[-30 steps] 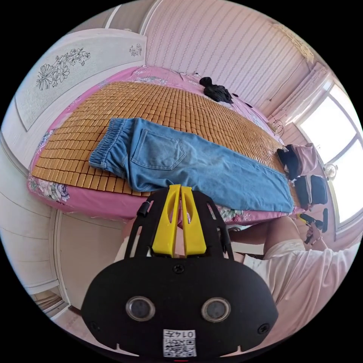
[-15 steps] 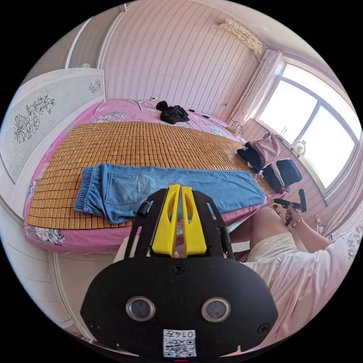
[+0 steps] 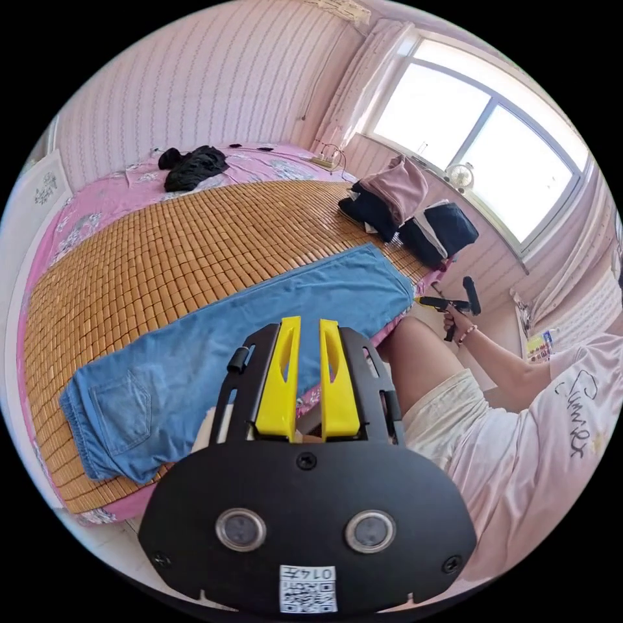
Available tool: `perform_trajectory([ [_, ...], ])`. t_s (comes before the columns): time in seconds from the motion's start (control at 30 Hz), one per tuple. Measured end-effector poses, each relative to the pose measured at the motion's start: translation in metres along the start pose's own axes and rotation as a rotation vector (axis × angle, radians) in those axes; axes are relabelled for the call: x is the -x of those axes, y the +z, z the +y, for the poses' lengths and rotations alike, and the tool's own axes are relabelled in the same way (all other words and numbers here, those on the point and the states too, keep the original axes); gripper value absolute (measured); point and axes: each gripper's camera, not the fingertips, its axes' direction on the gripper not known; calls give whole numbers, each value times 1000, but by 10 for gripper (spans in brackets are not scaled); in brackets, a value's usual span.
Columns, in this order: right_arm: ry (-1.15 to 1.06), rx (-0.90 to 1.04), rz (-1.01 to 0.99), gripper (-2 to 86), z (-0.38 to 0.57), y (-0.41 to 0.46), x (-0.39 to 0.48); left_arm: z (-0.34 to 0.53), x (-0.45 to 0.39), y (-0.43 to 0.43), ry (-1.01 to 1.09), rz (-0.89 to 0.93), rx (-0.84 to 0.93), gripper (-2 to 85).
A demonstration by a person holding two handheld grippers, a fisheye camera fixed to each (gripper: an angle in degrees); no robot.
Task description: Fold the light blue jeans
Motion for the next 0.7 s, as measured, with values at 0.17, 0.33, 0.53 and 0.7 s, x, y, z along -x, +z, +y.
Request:
perform_trajectory([
  [0.17,-14,-98,-219,74,0,-21,-22,-84,-24,105,161,102,137,46],
  [0.33,85,-223,-373,18,5,-46,-53,-165,-69,227,348,48,238,59],
  [0.53,114,-238,-386,15,3,-61,-71,-220,-137,343,511,-5,336,68],
  [0.7,69,-139,-255,100,-12,-57,-70,-242,-171,406,562,-47,337,77],
])
